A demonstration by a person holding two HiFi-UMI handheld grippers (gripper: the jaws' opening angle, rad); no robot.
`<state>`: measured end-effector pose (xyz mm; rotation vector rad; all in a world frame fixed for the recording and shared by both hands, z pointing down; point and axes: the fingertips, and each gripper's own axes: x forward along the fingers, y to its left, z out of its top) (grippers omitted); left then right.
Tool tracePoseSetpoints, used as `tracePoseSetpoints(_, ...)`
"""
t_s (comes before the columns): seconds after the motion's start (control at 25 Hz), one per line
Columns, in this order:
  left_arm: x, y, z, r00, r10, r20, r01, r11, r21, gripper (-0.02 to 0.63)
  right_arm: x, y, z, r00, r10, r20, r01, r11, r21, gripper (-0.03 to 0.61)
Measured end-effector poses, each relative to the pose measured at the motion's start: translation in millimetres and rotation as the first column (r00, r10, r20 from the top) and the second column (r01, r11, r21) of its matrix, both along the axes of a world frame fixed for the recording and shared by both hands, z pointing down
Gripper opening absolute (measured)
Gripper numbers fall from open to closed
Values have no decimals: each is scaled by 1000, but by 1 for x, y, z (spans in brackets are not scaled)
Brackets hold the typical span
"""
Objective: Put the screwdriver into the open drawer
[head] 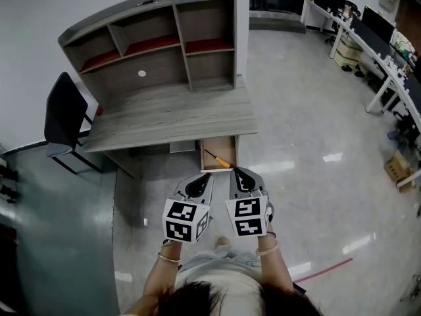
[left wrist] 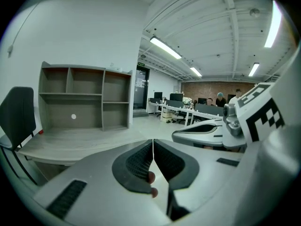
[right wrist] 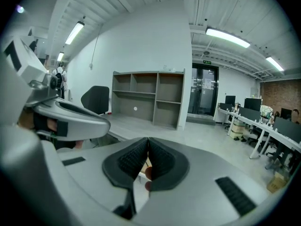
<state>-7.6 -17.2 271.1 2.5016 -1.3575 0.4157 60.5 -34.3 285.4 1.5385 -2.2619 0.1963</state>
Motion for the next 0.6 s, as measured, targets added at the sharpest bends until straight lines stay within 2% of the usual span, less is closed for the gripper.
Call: tracePoseSetpoints(0.6, -12, 34, -28, 1000, 24, -20, -24, 999, 37, 21, -3, 35, -29, 1000, 6, -28, -5, 999, 54, 28)
